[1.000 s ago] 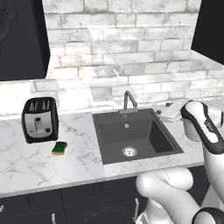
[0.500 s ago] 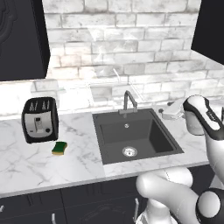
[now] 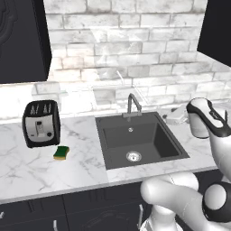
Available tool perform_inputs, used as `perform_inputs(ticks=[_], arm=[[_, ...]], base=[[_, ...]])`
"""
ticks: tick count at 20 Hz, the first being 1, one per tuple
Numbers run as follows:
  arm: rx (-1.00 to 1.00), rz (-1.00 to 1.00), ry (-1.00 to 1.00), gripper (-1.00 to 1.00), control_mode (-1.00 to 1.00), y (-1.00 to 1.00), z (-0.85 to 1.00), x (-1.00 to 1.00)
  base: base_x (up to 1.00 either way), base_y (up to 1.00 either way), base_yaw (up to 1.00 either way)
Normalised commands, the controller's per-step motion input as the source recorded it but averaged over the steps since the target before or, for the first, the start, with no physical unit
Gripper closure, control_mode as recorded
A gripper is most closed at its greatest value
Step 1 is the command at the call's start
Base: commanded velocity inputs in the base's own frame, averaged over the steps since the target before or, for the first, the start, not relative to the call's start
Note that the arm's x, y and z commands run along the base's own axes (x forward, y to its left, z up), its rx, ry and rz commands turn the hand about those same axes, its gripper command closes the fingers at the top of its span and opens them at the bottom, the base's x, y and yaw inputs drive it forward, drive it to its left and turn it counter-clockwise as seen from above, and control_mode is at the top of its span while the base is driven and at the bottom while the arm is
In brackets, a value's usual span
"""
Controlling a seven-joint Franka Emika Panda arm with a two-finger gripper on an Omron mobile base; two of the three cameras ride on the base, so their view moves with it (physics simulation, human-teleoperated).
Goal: Soak the sponge with water for a few seconds and then drop it inside the sink.
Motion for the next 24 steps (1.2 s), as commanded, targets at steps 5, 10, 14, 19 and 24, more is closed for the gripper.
perform_inputs(ticks=[5,10,14,19,24], arm=[[0.00,0.00,0.01,-1.00,-1.00,0.00,-0.15,0.11],[0.00,0.00,0.00,-1.00,-1.00,0.00,-0.07,0.17],[0.00,0.00,0.00,-1.00,-1.00,0.00,0.00,0.18],[0.00,0.00,0.00,-1.00,-1.00,0.03,0.00,0.18],[0.00,0.00,0.00,-1.00,-1.00,0.04,-0.06,0.19]], base=[[0.00,0.00,0.00],[0.00,0.00,0.00],[0.00,0.00,0.00],[0.00,0.00,0.00],[0.00,0.00,0.00]])
